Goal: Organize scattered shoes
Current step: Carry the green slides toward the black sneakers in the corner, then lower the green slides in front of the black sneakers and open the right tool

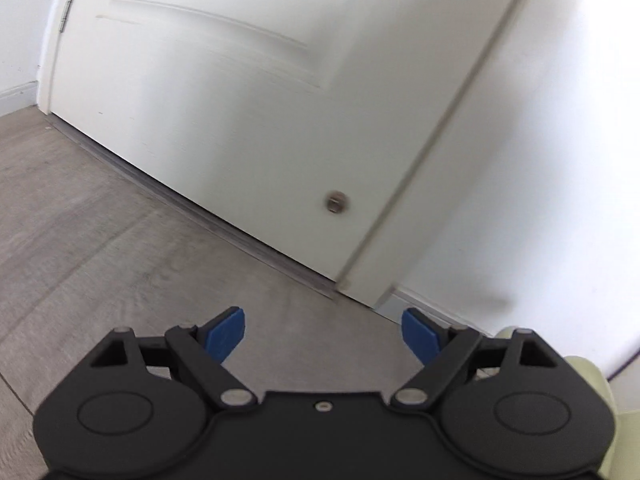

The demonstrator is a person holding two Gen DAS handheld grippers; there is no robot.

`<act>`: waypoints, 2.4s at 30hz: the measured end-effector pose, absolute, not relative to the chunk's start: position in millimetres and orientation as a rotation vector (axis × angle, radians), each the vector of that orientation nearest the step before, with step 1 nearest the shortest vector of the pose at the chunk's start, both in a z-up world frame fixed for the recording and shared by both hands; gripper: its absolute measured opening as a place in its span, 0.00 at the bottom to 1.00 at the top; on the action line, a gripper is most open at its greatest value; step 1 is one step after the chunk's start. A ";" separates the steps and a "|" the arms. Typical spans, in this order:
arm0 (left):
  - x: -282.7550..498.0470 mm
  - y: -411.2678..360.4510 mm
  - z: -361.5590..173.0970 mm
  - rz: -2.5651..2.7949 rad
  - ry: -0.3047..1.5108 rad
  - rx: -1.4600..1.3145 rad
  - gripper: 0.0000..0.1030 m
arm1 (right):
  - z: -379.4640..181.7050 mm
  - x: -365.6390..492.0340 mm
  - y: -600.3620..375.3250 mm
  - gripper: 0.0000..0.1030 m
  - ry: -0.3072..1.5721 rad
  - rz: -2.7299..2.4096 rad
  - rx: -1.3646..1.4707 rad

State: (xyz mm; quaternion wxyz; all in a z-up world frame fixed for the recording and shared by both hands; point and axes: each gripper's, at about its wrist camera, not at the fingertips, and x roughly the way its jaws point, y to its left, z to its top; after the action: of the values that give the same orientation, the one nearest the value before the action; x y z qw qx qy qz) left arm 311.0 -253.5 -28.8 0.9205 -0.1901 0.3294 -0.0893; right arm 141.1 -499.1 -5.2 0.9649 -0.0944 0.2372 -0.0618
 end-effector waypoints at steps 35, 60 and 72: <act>148.0 -543.1 -26.7 -0.359 0.910 -0.119 0.84 | -117.5 -136.8 -849.6 0.29 0.667 -0.208 0.064; 151.3 -547.7 -60.6 -0.408 0.965 -0.069 0.84 | -164.3 -153.8 -897.6 0.41 0.647 -0.392 0.230; 142.4 -552.9 -58.0 -0.418 0.970 -0.056 0.84 | -158.1 -156.9 -871.1 0.62 0.761 -0.414 0.114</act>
State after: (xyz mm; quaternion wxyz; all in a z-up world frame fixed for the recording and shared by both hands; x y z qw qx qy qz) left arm 142.4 -552.9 -58.0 0.8633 -0.0265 0.4629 -0.1993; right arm -156.9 -871.1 -158.1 0.9062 0.0551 0.3683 -0.2003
